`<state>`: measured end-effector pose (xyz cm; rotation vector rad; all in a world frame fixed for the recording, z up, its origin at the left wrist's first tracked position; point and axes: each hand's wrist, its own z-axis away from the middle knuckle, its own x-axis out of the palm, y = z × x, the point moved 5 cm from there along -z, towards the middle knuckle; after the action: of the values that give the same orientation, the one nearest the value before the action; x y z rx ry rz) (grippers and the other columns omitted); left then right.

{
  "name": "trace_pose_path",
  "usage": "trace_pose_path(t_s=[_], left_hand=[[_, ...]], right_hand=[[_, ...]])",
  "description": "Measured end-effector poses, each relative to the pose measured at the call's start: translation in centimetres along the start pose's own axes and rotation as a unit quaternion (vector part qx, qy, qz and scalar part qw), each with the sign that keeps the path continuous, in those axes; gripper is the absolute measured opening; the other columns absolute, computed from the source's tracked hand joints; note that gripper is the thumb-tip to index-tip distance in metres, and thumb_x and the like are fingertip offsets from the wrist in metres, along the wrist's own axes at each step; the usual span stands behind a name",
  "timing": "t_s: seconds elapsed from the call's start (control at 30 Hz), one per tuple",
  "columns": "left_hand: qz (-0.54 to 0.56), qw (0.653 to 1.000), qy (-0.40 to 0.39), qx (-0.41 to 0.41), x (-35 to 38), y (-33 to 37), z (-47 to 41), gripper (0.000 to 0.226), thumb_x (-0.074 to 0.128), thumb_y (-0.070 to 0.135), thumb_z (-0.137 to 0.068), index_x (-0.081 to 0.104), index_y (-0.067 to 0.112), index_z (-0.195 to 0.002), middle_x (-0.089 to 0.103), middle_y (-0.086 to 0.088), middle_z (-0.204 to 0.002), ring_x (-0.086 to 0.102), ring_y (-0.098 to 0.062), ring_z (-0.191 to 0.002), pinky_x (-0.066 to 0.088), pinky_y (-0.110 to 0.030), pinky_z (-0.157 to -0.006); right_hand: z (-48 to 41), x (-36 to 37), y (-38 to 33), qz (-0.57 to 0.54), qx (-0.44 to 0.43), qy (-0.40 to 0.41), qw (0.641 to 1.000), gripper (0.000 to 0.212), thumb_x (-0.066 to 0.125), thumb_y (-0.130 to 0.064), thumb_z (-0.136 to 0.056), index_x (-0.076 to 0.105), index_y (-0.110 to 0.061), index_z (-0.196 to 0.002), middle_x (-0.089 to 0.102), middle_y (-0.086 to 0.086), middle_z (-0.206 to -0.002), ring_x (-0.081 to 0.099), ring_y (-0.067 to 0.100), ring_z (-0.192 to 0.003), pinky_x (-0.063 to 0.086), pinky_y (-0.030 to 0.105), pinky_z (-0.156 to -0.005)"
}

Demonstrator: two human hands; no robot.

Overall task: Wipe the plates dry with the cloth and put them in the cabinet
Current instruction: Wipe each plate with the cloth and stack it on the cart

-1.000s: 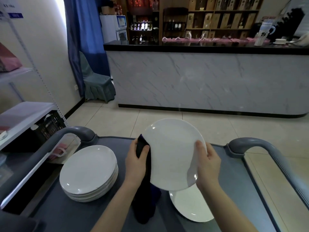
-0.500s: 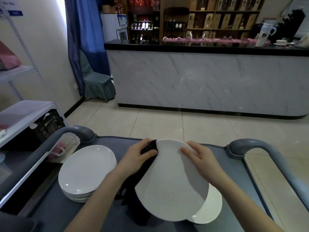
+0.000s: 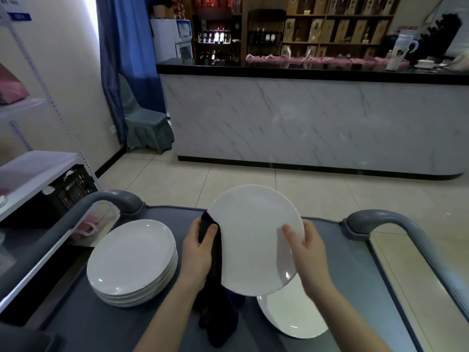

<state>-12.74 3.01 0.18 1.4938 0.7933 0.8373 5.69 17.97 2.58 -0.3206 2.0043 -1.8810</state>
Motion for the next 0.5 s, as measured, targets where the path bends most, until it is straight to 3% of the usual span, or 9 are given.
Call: trace_pose_path(t_s=[0.07,0.17,0.23,0.33,0.43,0.5], left_hand=[[-0.068,0.993,-0.071,0.058,0.1,1.7,-0.7,0.025,0.06,0.016,-0.097,0.064,0.038,-0.105,0.072,0.021,-0.101,0.065,0.004,-0.095,0.046,-0.008,-0.078],[-0.16,0.959,-0.218,0.09,1.4,3.3,-1.2,0.025,0.062,0.016,-0.095,0.065,0.039,-0.103,0.071,0.02,-0.1,0.064,0.002,-0.095,0.044,-0.006,-0.079],[-0.198,0.942,-0.256,0.094,2.1,3.6,-1.3,0.023,0.063,0.019,-0.094,0.065,0.039,-0.105,0.07,0.022,-0.101,0.063,0.004,-0.096,0.043,-0.005,-0.08],[-0.176,0.956,-0.217,0.088,2.0,3.6,-1.3,0.019,0.063,0.021,-0.094,0.067,0.036,-0.105,0.071,0.02,-0.101,0.064,0.002,-0.097,0.045,-0.008,-0.081],[-0.101,0.989,-0.088,0.055,1.3,2.1,-0.7,0.024,0.061,0.02,-0.095,0.066,0.037,-0.111,0.071,0.022,-0.105,0.063,0.005,-0.101,0.047,-0.013,-0.085],[-0.026,1.0,0.003,-0.001,1.8,0.4,0.7,0.026,0.059,0.023,-0.097,0.062,0.035,-0.119,0.069,0.02,-0.111,0.061,0.004,-0.106,0.047,-0.02,-0.088]], right_hand=[[-1.4,-0.6,-1.1,0.049,-0.022,-0.096,0.994,0.003,0.07,-0.034,-0.089,0.068,-0.034,-0.09,0.07,-0.014,-0.085,0.064,0.006,-0.075,0.049,0.018,-0.062],[-2.1,0.1,-2.4,0.114,-0.04,-0.226,0.967,0.006,0.067,-0.041,-0.092,0.072,-0.037,-0.093,0.072,-0.014,-0.087,0.065,0.0,-0.074,0.049,0.013,-0.062],[-1.7,0.3,-2.1,0.106,-0.032,-0.241,0.964,0.012,0.062,-0.037,-0.097,0.074,-0.037,-0.095,0.073,-0.013,-0.086,0.066,0.001,-0.073,0.048,0.013,-0.061],[-1.2,-0.3,-1.9,0.048,-0.029,-0.172,0.983,0.015,0.063,-0.031,-0.096,0.077,-0.035,-0.089,0.074,-0.011,-0.08,0.066,0.002,-0.068,0.048,0.013,-0.057],[-0.9,-0.9,-1.1,-0.047,0.004,-0.025,0.999,0.019,0.065,-0.028,-0.095,0.074,-0.023,-0.079,0.068,-0.009,-0.069,0.059,0.006,-0.06,0.047,0.018,-0.054],[-0.2,-0.7,-0.4,-0.128,0.046,0.08,0.987,0.023,0.063,-0.029,-0.095,0.072,-0.023,-0.075,0.066,-0.009,-0.068,0.059,0.007,-0.06,0.05,0.022,-0.056]])
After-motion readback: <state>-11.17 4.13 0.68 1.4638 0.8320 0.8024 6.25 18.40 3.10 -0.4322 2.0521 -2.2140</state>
